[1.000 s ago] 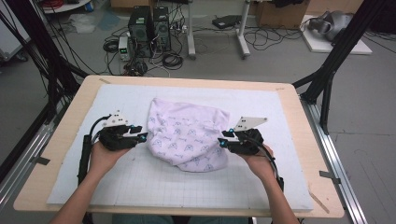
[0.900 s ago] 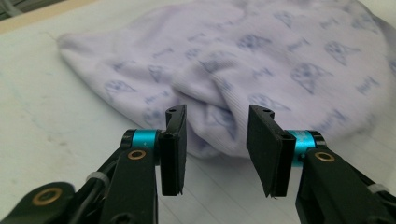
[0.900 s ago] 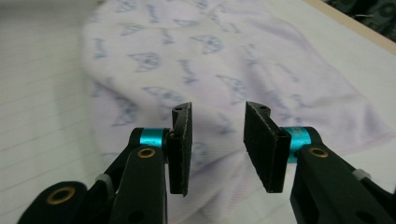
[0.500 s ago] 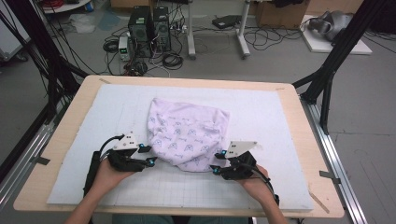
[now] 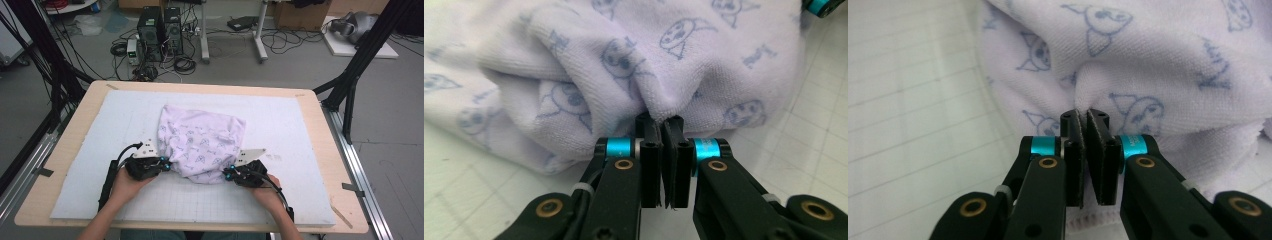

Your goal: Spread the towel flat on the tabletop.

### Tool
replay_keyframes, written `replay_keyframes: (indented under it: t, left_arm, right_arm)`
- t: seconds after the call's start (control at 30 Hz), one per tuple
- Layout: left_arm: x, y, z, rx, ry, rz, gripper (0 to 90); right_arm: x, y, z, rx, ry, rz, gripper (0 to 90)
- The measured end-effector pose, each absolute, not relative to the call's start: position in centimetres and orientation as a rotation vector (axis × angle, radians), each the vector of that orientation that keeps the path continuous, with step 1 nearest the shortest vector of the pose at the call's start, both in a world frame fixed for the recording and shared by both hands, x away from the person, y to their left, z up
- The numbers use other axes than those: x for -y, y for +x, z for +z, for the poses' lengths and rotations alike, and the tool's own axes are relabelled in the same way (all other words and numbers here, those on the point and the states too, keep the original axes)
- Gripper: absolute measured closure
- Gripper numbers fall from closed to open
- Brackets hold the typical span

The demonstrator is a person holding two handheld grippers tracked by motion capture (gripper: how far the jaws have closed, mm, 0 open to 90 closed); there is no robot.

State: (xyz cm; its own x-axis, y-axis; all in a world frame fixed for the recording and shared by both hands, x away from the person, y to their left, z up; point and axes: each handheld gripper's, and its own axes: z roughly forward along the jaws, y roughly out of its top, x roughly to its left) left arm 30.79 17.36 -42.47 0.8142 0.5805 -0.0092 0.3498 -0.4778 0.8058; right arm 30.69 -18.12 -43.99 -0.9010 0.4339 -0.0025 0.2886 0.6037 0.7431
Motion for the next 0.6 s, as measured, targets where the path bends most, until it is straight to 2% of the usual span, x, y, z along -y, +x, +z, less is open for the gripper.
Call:
replay_keyframes:
  t: [0.13,0.4,0.5,0.6]
  left_arm:
    - [-18.7,29.5,-40.7,-0.684,2.072,0.373,86.8]
    - [-20.7,26.9,-34.9,-0.636,2.0,0.472,87.0]
    - [-20.7,27.3,-33.1,-0.625,1.992,0.518,86.9]
    - [-19.8,29.4,-33.0,-0.647,2.018,0.549,86.9]
  right_arm:
    - [18.4,29.8,-42.2,-2.638,0.544,1.217,86.6]
    - [19.4,27.6,-36.0,-2.533,0.426,1.352,86.9]
    - [19.4,27.4,-34.0,-2.492,0.384,1.35,87.0]
    - [19.2,28.8,-33.3,-2.483,0.401,1.274,87.0]
